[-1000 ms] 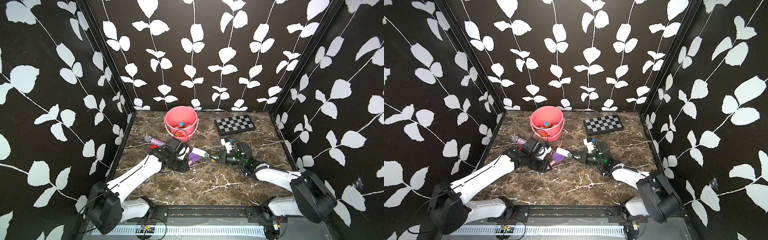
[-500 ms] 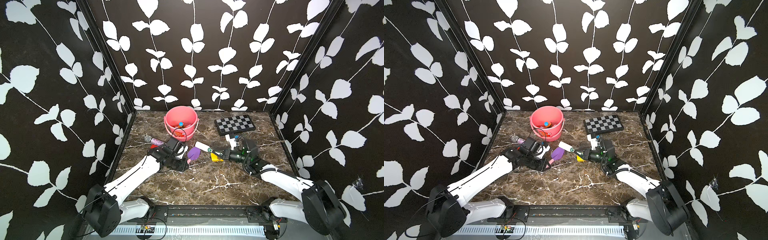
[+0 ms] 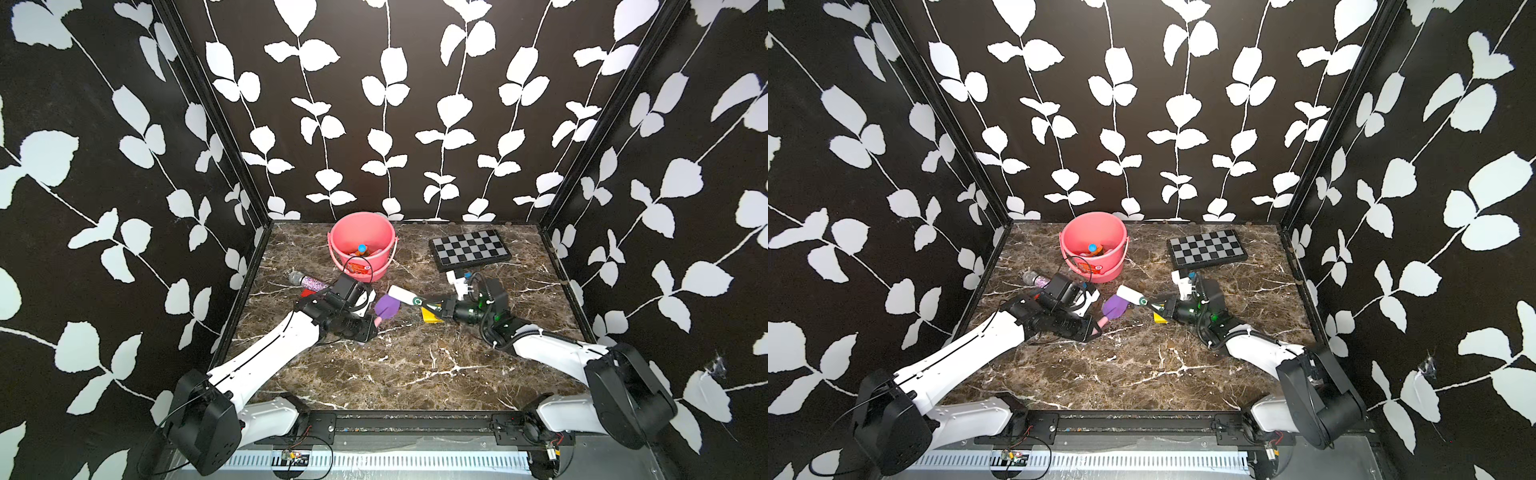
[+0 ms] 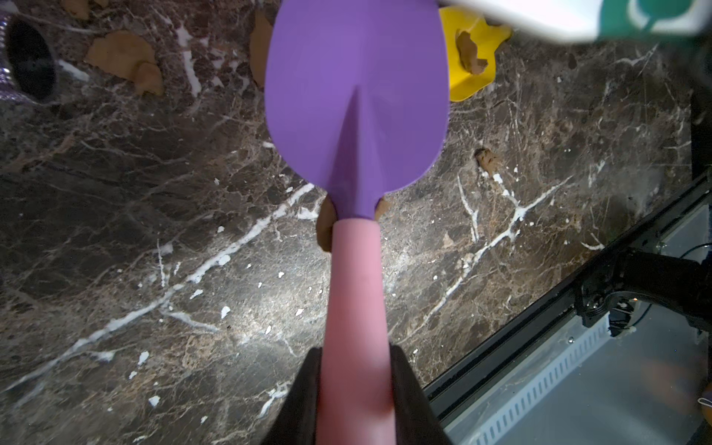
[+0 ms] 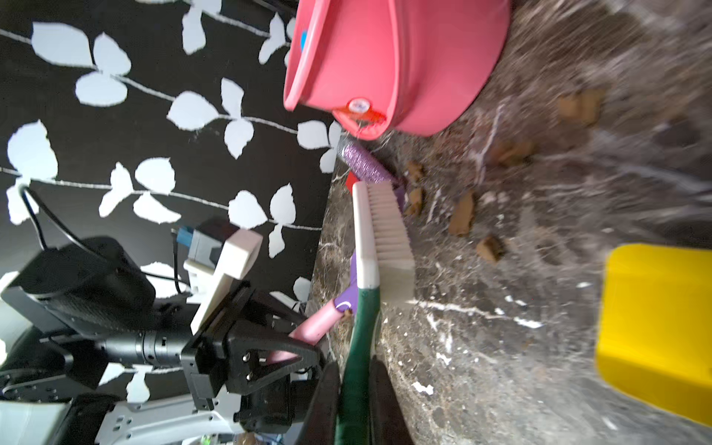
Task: Brush the soil off the hand trowel and place it into the bucket
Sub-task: Brush off the soil from the hand trowel.
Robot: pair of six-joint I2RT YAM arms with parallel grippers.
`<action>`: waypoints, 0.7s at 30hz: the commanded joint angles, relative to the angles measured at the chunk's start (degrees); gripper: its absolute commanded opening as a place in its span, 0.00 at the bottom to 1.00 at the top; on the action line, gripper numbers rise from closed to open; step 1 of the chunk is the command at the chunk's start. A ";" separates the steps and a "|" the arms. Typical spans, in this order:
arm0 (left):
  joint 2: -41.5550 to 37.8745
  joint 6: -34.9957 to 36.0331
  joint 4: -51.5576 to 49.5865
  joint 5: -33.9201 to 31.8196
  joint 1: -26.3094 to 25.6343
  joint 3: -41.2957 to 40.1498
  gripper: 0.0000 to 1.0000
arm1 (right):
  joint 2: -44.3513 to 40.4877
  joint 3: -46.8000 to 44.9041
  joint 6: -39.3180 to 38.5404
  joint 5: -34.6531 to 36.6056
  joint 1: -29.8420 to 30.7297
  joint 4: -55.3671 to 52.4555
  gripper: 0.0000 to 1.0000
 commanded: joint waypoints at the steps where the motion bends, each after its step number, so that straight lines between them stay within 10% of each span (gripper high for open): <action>1: -2.30 0.94 -0.28 0.27 1.07 -0.39 0.00 | -4.33 2.01 -4.48 0.17 -3.30 -5.53 0.00; 7: -2.44 1.47 -1.41 3.54 4.62 -0.86 0.00 | -13.12 10.85 -28.02 4.94 -1.18 -33.71 0.00; 13: -2.76 -0.02 -2.09 12.19 11.29 -0.64 0.00 | -16.02 19.07 -51.29 26.47 12.05 -58.92 0.00; 21: -4.63 -8.57 2.14 21.45 16.45 -3.53 0.00 | -6.73 24.88 -66.00 48.43 31.69 -67.06 0.00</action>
